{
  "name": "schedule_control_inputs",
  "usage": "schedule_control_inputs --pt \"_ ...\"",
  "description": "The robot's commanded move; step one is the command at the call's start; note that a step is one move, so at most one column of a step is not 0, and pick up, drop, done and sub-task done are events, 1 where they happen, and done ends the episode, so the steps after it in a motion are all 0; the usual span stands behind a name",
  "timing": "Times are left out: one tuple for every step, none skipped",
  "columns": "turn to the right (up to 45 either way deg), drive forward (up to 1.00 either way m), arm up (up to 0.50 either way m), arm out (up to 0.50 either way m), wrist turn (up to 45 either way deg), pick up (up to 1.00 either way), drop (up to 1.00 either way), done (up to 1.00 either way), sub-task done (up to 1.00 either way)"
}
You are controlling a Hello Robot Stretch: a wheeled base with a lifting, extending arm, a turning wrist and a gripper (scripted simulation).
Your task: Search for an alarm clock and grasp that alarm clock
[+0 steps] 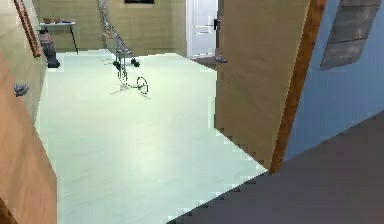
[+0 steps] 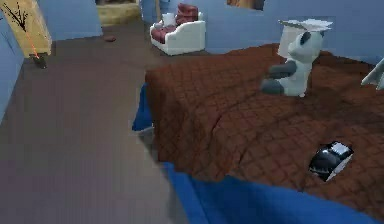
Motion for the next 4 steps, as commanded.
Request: schedule_control_inputs --pt "-24.0 0.00 0.00 0.00 0.0 0.00 0.00 0.00 0.00" --pt "0.0 0.15 0.00 0.00 0.0 0.00 0.00 0.00 0.00" --pt "45.0 0.00 0.00 0.00 0.0 0.00 0.00 0.00 0.00" --pt "24.0 0.00 0.00 0.00 0.0 0.00 0.00 0.00 0.00"
